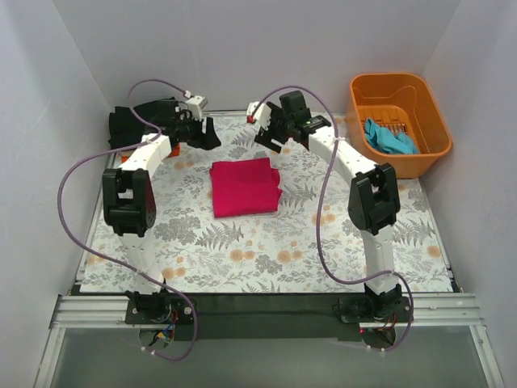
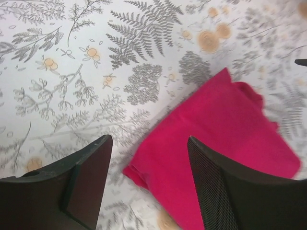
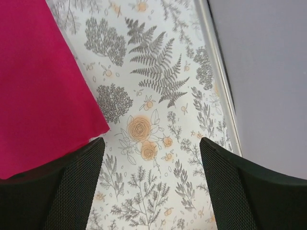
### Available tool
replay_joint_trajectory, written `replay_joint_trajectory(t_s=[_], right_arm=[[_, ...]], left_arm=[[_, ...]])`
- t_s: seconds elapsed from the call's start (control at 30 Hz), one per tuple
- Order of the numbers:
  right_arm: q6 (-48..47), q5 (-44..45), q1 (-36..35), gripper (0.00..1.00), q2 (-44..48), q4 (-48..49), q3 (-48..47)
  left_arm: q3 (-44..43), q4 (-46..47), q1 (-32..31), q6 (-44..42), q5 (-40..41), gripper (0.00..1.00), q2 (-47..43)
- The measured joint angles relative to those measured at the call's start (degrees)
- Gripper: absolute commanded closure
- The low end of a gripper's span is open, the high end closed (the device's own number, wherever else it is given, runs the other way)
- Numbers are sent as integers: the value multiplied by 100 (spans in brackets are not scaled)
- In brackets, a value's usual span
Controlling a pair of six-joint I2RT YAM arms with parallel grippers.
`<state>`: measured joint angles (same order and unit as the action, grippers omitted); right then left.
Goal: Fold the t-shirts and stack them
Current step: Fold the tshirt
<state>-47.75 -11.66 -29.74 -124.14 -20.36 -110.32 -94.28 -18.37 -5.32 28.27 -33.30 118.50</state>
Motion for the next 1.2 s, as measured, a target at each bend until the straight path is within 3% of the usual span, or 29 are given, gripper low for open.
replay_joint_trajectory(t_s=[0.1, 0.23, 0.47, 0.53, 0.77, 0.93, 1.2], right_arm=[[566, -109, -2, 34, 302, -271, -225], [1423, -304, -85, 44, 334, -501, -750], [2430, 151, -887, 42, -306, -706, -1508], [2577, 372, -1226, 38, -706, -671, -1832], [2758, 925, -2006, 39, -1578, -601, -1886], [2828, 1117, -1958, 36, -1624, -601, -1502], [3071, 1290, -1749, 41, -1871, -396, -1329]], left_arm=[[369, -39, 232, 640, -308, 40, -658], [1495, 238, 866, 1502, -715, 40, -1961], [3147, 702, 1952, 2712, -761, 40, -3552], [3488, 782, 2094, 2955, -815, 39, -3742], [4229, 894, 2284, 3377, -903, 38, -3884], [4317, 955, 2284, 3460, -1025, 38, -3884], [4677, 1071, 2284, 3639, -1158, 38, -3829]])
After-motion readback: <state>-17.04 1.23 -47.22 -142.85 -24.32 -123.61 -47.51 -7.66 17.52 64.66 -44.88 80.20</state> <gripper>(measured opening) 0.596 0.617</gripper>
